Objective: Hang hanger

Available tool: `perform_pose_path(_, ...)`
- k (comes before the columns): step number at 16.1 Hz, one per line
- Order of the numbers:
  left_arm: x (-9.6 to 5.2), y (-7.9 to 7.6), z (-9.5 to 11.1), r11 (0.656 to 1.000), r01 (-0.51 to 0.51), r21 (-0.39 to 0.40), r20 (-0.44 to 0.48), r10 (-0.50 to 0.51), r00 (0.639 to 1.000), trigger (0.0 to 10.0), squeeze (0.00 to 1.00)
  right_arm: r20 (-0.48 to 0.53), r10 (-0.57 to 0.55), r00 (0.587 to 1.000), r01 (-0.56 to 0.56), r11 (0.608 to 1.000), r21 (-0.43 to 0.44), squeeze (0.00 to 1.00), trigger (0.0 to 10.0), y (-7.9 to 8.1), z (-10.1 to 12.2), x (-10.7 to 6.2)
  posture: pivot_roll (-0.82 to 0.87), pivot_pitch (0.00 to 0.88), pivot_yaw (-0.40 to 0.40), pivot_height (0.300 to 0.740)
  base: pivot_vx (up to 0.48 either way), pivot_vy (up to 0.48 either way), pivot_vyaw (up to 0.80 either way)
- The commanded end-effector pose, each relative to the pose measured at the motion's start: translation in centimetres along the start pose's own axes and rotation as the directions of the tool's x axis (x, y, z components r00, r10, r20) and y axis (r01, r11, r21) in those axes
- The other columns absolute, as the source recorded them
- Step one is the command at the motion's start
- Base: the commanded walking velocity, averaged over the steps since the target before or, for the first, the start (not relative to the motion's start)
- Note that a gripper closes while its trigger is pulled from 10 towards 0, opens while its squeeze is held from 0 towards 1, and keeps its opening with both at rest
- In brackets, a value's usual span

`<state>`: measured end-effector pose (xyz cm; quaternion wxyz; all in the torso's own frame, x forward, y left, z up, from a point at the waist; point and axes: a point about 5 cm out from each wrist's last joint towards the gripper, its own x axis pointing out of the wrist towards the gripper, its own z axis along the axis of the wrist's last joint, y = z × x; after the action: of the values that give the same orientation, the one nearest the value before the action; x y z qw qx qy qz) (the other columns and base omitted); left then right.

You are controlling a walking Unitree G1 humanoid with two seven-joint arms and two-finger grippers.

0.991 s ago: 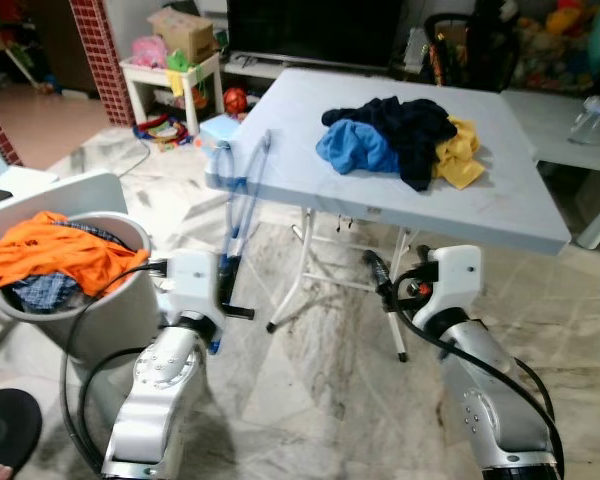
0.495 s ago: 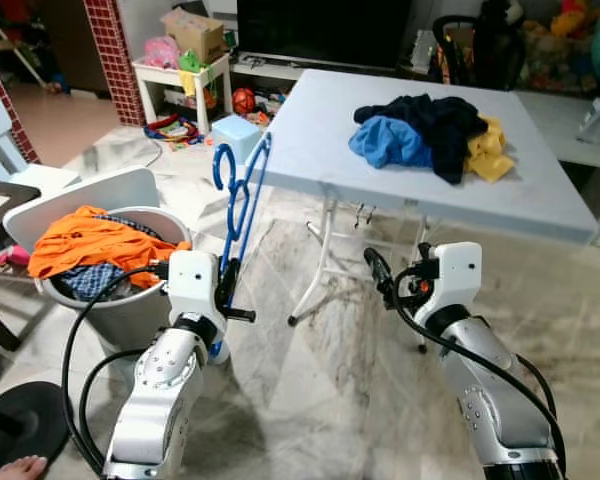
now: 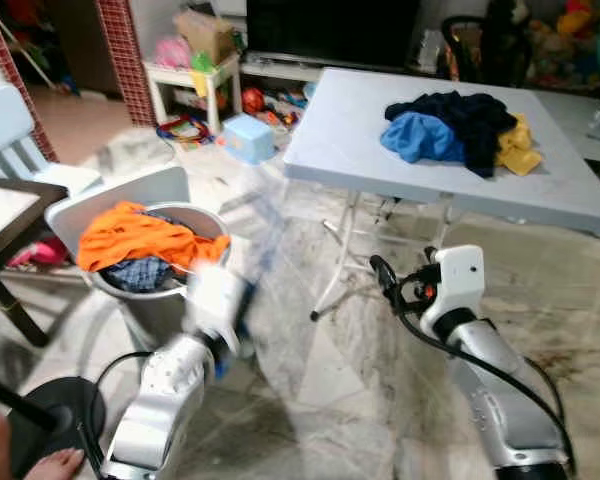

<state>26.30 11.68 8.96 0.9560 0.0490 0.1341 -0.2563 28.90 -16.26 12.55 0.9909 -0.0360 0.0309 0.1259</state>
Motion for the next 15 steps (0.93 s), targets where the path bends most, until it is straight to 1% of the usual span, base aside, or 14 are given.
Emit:
perform_pose_path(1,0.0,-0.3,-0.2,0.997,0.076,-0.013,-0.029,-0.076,0.997,10.0,0.0,0.01,-0.003,1.0,0.004,0.999,-0.05,0.0,10.0,-0.9,0.4,0.1,-0.01,0.009,-0.041,0.74,0.0,0.0,0.0)
perform_pose_path(2,-0.5,-0.3,-0.3,0.985,0.17,0.027,-0.078,-0.167,0.983,10.0,0.0,-0.011,0.037,0.999,-0.038,0.991,-0.126,0.0,10.0,-1.6,0.5,0.2,0.0,0.009,-0.041,0.74,0.0,0.0,0.0)
perform_pose_path(3,-0.9,-0.5,-0.5,0.956,0.278,0.095,-0.114,-0.267,0.957,10.0,0.0,-0.062,0.103,0.993,-0.115,0.963,-0.245,0.0,10.0,-2.5,0.4,0.2,0.0,0.008,-0.039,0.74,0.0,0.0,0.0)
perform_pose_path(4,-1.5,-0.6,-0.5,0.918,0.369,0.145,-0.13,-0.352,0.927,10.0,0.0,-0.115,0.159,0.981,-0.187,0.937,-0.295,0.0,10.0,-3.7,0.4,0.2,-0.01,0.005,-0.034,0.74,0.0,0.0,0.0)
perform_pose_path(5,-1.8,-0.4,-0.6,0.901,0.402,0.165,-0.151,-0.38,0.913,10.0,0.0,-0.15,0.2,0.968,-0.24,0.914,-0.326,0.0,10.0,-4.5,0.6,0.1,-0.01,0.005,-0.033,0.74,0.0,0.0,0.0)
perform_pose_path(6,-2.2,0.1,-0.9,0.879,0.439,0.187,-0.186,-0.408,0.894,10.0,0.0,-0.208,0.265,0.942,-0.328,0.865,-0.381,0.0,10.0,-5.6,0.8,-0.5,-0.01,0.004,-0.031,0.74,0.0,0.0,0.0)
perform_pose_path(7,-2.3,0.1,-1.1,0.866,0.46,0.195,-0.198,-0.425,0.883,10.0,0.0,-0.222,0.283,0.933,-0.351,0.848,-0.397,0.0,10.0,-5.9,0.8,-0.6,-0.01,0.004,-0.031,0.74,0.0,0.0,0.0)
perform_pose_path(8,-2.5,0.1,-1.3,0.831,0.497,0.25,-0.222,-0.451,0.865,10.0,0.0,-0.28,0.35,0.894,-0.442,0.791,-0.423,0.0,10.0,-6.4,0.8,-1.2,-0.01,0.004,-0.037,0.74,0.0,0.0,0.0)
perform_pose_path(9,-2.6,0.2,-1.7,0.79,0.524,0.319,-0.246,-0.465,0.85,10.0,0.0,-0.385,0.432,0.815,-0.574,0.691,-0.44,0.0,10.0,-6.7,0.5,-2.0,-0.02,0.003,-0.036,0.74,0.0,0.0,0.0)
perform_pose_path(10,-2.6,0.1,-2.1,0.756,0.555,0.347,-0.264,-0.488,0.832,10.0,0.0,-0.454,0.464,0.761,-0.642,0.638,-0.424,0.0,10.0,-6.9,0.3,-2.4,-0.02,0.003,-0.036,0.74,0.0,0.0,0.0)
perform_pose_path(11,-2.6,0.0,-2.1,0.736,0.565,0.372,-0.272,-0.496,0.825,10.0,0.0,-0.478,0.48,0.736,-0.67,0.622,-0.406,0.0,10.0,-6.9,0.2,-2.7,-0.03,0.004,-0.028,0.74,0.0,0.0,0.0)
perform_pose_path(12,-2.7,-0.4,-2.0,0.699,0.589,0.405,-0.273,-0.522,0.808,10.0,0.0,-0.527,0.513,0.677,-0.727,0.579,-0.37,0.0,10.0,-6.8,0.0,-3.3,-0.03,0.004,-0.028,0.74,0.0,0.0,0.0)
perform_pose_path(14,-2.6,-0.6,-1.8,0.678,0.599,0.425,-0.265,-0.54,0.799,10.0,0.0,-0.566,0.553,0.611,-0.781,0.537,-0.319,0.0,10.0,-6.2,-0.4,-4.1,-0.03,0.008,-0.016,0.74,0.0,0.0,0.0)
perform_pose_path(15,-2.5,-0.7,-1.7,0.664,0.602,0.443,-0.255,-0.551,0.795,10.0,0.0,-0.596,0.583,0.552,-0.824,0.493,-0.281,0.0,10.0,-5.8,-0.7,-4.7,-0.03,0.008,-0.015,0.74,0.0,0.0,0.0)
